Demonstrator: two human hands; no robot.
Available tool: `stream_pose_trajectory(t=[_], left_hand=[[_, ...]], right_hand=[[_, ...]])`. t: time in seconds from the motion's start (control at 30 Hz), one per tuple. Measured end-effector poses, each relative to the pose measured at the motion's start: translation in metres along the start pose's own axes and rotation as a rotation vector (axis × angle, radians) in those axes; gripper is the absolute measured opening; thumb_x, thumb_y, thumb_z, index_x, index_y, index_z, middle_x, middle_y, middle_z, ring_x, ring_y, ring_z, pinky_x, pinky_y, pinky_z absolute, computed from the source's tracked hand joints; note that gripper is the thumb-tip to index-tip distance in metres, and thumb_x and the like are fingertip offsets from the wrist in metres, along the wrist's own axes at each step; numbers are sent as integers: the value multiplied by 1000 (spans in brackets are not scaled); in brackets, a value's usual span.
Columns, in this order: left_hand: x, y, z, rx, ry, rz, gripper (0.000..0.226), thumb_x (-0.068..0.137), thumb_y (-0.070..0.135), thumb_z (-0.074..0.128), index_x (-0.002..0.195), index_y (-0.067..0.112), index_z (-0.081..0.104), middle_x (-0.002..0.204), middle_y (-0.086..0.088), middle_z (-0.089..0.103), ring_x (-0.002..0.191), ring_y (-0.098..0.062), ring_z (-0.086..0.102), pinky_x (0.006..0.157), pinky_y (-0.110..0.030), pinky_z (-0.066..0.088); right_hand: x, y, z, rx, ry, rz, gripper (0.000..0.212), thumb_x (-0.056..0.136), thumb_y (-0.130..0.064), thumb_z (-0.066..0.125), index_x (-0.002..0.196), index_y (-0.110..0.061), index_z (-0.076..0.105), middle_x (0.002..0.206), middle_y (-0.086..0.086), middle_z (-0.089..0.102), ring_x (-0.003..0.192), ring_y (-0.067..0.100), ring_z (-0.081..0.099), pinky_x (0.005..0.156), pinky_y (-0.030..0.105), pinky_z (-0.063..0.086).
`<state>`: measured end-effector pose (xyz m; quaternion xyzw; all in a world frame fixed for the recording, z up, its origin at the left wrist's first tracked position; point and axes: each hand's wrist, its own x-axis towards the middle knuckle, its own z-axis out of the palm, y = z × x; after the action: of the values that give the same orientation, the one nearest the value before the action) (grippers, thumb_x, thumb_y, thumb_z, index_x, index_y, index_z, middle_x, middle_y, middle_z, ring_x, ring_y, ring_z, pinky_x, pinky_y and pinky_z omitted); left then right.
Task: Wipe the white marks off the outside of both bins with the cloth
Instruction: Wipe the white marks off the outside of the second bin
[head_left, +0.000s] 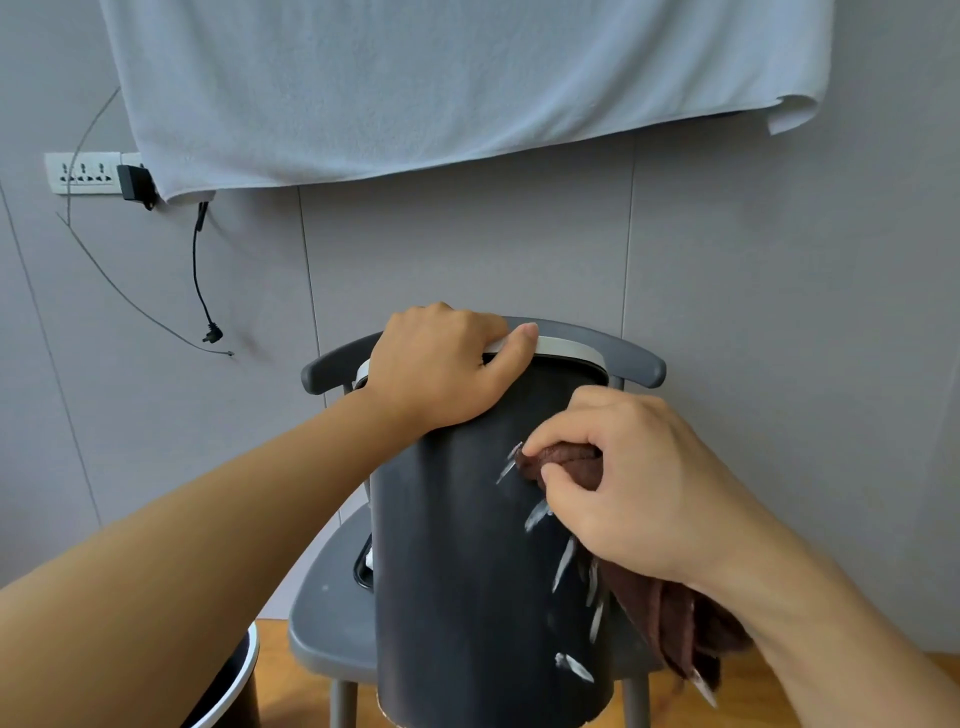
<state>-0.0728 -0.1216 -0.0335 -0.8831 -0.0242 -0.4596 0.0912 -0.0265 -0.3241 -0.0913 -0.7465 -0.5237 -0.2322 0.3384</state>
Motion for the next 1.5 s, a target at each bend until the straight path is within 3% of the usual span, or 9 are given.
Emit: stream_pose_trajectory(t=[0.13, 0.3, 0.47, 0.63, 0.8, 0.97, 1.13, 1.3, 1.5], left_hand=[[1, 2, 0, -1, -4, -4, 62, 97, 60, 28, 64, 12, 51, 47, -3, 43, 49, -27, 46, 53, -38, 44], [0, -1, 1, -3, 2, -19, 63, 96, 60, 28, 64, 11, 50, 48, -4, 43, 50, -28, 46, 54, -38, 44], [-1, -1, 2, -11, 20, -15, 62, 96, 59, 30, 62, 11, 47, 46, -3, 41, 48, -27, 44, 52, -37, 42], [-2, -5, 1, -25, 4, -19, 61, 97, 58, 30, 62, 12, 50, 47, -3, 42, 48, -25, 45, 51, -38, 43], [-1, -4, 3, -5, 4, -28, 63, 96, 60, 28, 64, 11, 52, 48, -3, 44, 49, -26, 47, 53, -38, 44], [-2, -3, 2, 11, 8, 2, 62, 97, 60, 26, 64, 14, 51, 46, -1, 42, 47, -22, 43, 49, -33, 36], [-3, 0, 0, 13, 10, -9, 61, 97, 60, 28, 62, 14, 49, 46, 0, 40, 46, -23, 42, 50, -35, 39], [-2, 0, 0, 19, -8, -3, 63, 97, 59, 26, 65, 13, 53, 48, -2, 43, 49, -24, 44, 52, -36, 43], [0, 3, 1, 6, 1, -3, 60, 97, 59, 28, 62, 14, 47, 47, -2, 42, 49, -26, 45, 52, -36, 42]], right_hand=[[3, -3, 5, 36, 235, 18, 21, 87, -15, 74, 104, -26, 81, 93, -12, 67, 86, 8, 65, 78, 28, 54], [0, -5, 4, -7, -32, -37, 20, 83, -31, 63, 96, -34, 78, 83, -17, 60, 79, 6, 61, 67, 32, 55], [6, -7, 10, 33, 253, -27, 16, 87, -16, 75, 100, -24, 79, 90, -9, 66, 83, 11, 64, 74, 34, 55], [-2, -7, 6, 16, -82, -58, 21, 84, -32, 63, 98, -37, 78, 86, -19, 62, 84, 3, 62, 69, 27, 56], [6, -9, 11, 22, 175, -62, 18, 91, -16, 72, 105, -24, 80, 90, -8, 65, 87, 16, 63, 76, 37, 55], [-4, -11, 5, -12, -127, -90, 20, 87, -32, 64, 99, -35, 79, 81, -17, 55, 78, 3, 57, 64, 20, 43], [1, -15, 5, 19, 104, -75, 19, 92, -19, 71, 107, -27, 81, 85, -8, 59, 82, 12, 59, 71, 32, 52], [-7, -15, 3, -25, -213, -84, 21, 86, -31, 66, 101, -38, 79, 82, -18, 54, 81, 3, 56, 65, 17, 43], [-1, -14, 4, 16, 31, -64, 20, 92, -22, 71, 104, -32, 81, 85, -12, 55, 80, 9, 56, 69, 25, 48]])
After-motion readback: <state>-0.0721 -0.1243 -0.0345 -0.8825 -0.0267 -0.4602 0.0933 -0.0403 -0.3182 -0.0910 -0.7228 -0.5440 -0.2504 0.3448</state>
